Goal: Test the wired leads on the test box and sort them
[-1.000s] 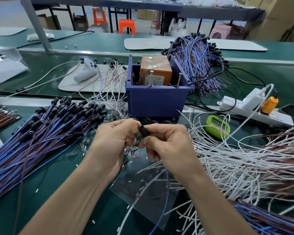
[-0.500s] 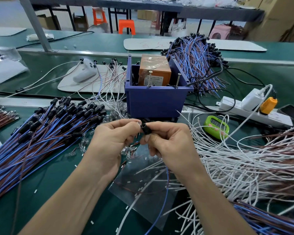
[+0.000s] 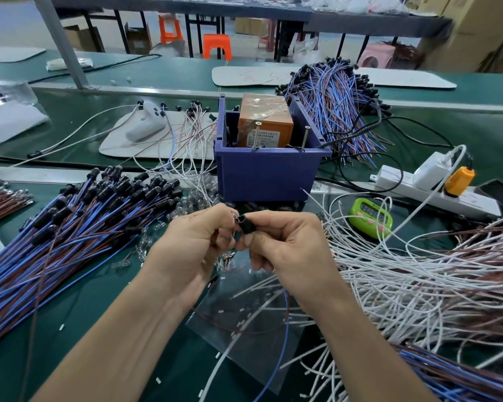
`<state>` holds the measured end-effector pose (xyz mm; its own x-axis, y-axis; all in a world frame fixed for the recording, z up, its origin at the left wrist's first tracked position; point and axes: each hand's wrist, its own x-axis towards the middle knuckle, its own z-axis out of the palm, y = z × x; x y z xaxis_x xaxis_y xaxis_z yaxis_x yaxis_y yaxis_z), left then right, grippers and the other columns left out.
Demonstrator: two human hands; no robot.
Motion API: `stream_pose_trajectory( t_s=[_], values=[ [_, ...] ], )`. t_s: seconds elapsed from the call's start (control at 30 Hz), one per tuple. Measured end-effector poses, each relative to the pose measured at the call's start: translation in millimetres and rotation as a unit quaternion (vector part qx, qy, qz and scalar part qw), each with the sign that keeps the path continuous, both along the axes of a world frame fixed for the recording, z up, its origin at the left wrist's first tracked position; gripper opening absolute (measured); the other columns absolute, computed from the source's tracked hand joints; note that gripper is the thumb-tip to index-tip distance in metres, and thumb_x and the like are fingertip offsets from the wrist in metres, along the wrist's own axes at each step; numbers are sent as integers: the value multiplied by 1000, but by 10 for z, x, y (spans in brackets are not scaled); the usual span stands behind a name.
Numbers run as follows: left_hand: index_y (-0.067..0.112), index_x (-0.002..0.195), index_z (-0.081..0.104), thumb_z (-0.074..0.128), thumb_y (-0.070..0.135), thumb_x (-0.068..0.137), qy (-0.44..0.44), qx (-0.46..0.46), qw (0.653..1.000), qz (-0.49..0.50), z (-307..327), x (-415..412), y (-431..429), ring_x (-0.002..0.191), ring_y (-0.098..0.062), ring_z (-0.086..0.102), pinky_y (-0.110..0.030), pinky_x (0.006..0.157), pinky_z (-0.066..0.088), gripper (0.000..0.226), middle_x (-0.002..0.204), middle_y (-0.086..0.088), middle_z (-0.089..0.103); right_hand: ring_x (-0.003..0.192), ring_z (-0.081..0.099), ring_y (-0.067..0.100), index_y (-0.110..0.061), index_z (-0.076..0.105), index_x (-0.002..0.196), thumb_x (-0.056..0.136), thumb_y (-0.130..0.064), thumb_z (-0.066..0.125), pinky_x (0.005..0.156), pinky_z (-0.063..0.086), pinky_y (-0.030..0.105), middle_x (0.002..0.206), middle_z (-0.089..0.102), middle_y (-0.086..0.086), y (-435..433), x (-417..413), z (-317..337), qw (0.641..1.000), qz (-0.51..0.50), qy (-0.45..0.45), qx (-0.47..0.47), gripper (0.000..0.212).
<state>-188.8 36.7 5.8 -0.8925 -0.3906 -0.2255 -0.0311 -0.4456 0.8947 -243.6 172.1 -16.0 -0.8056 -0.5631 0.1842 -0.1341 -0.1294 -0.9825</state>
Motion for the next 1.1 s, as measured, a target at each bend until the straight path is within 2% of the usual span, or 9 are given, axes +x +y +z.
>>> stream_pose_trajectory(
  t_s=[0.1,0.27,0.37,0.5,0.63,0.73,0.8,0.9,1.1],
  values=[
    [12,54,53,49,-7,78,-3,20,1000,-5,-12,-4,-2,51,-9,36,-13,45,36,30,59,-2,42,47,54,15,-14,80,95,85,10,67,45,43,21,68,72,13,4,0,-4,1000,4,-3,-6,29],
    [16,47,54,56,0,66,-7,50,998,-26,32,23,-4,48,-8,36,-26,67,30,25,56,0,40,46,55,15,-15,81,94,84,9,67,45,43,20,67,71,12,-2,6,-9,1000,7,-3,-15,29],
    [16,43,50,46,-3,78,-6,71,997,-28,26,15,6,46,-9,32,-22,57,50,40,53,1,34,47,56,15,-11,80,97,85,10,66,46,43,19,65,70,11,0,3,-6,1000,7,-2,-14,27],
    [14,45,51,45,-3,81,-11,91,996,-22,13,-8,4,47,-10,33,-23,53,55,40,53,0,32,45,55,12,-10,79,96,85,14,65,46,43,17,60,68,-2,-1,6,-9,1000,8,-5,-16,30],
    [15,50,63,52,-8,87,27,6,999,-20,-34,15,27,46,-8,41,-20,55,53,45,53,1,39,47,56,16,-9,79,99,87,10,66,44,43,24,65,71,11,5,-6,10,1000,-15,4,-3,26],
    [11,77,80,79,1,73,69,-60,996,5,-20,46,63,54,-9,59,-17,59,54,11,63,-2,65,53,63,19,-11,78,99,90,6,66,48,47,26,70,73,13,21,-19,19,999,-45,7,-12,24],
    [12,84,83,89,6,58,89,-80,993,-2,-26,70,82,63,-14,66,-20,64,56,28,74,-8,71,58,68,20,-13,77,100,92,3,67,54,51,25,72,75,9,25,-8,29,999,-50,3,-19,19],
    [13,84,84,88,17,50,88,-109,990,18,-6,77,112,65,-19,66,-23,64,58,34,74,-13,72,61,72,22,-17,73,93,92,-6,73,59,58,28,71,75,7,33,11,22,998,-59,16,2,11],
    [15,79,84,83,0,68,68,-147,985,55,5,80,88,75,-10,72,-15,69,55,18,81,-5,78,65,71,9,-23,77,80,83,-20,82,61,53,22,70,75,-5,49,-8,28,990,-90,74,76,7]
  ],
)
